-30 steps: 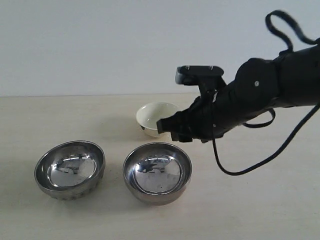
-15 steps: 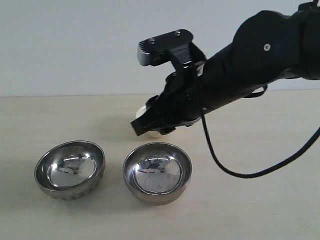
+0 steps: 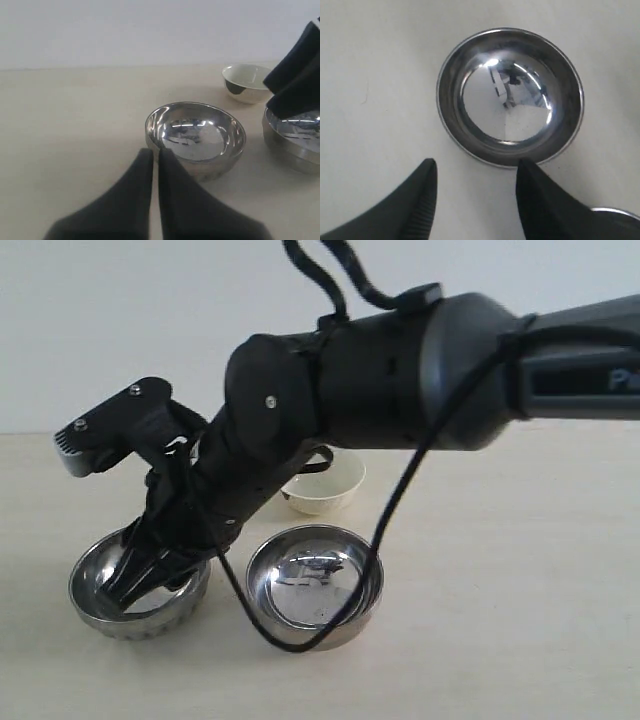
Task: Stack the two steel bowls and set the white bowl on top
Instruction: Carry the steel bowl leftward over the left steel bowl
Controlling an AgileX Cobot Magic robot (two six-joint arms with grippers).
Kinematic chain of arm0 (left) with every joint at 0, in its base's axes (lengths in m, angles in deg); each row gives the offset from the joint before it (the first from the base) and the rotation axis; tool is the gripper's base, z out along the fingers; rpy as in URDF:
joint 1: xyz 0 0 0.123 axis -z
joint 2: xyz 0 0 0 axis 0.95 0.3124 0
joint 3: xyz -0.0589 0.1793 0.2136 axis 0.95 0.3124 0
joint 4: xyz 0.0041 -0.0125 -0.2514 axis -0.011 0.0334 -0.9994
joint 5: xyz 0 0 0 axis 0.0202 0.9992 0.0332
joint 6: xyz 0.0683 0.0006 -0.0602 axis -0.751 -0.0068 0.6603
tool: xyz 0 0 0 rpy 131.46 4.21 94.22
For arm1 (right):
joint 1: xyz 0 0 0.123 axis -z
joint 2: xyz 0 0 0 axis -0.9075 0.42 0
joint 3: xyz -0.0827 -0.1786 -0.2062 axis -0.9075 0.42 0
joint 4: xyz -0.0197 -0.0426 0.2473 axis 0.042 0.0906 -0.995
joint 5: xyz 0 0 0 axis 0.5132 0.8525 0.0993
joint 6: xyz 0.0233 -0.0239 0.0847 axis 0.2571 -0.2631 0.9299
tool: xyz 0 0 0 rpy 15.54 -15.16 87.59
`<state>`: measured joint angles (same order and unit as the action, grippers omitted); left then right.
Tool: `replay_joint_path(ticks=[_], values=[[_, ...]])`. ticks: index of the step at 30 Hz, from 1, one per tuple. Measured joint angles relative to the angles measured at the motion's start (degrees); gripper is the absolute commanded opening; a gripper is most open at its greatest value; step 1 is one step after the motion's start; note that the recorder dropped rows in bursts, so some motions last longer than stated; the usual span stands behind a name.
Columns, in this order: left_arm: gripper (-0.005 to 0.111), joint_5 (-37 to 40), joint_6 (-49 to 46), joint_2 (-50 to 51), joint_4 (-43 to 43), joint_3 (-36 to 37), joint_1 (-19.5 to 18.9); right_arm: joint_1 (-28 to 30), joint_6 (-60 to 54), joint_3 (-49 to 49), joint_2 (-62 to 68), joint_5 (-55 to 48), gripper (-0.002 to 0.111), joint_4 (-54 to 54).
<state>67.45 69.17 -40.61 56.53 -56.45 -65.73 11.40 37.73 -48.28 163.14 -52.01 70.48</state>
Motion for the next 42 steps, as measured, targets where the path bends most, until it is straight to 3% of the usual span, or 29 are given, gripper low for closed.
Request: replay_joint_path(ticks=[12, 42], values=[[0.004, 0.00, 0.00, 0.00, 0.00, 0.00, 0.00, -2.86, -5.84, -8.04, 13.07, -4.53, 0.043, 2.80], [0.004, 0.00, 0.00, 0.00, 0.00, 0.00, 0.00, -4.29, -15.56, -14.40, 15.11, -6.86, 0.043, 9.72]])
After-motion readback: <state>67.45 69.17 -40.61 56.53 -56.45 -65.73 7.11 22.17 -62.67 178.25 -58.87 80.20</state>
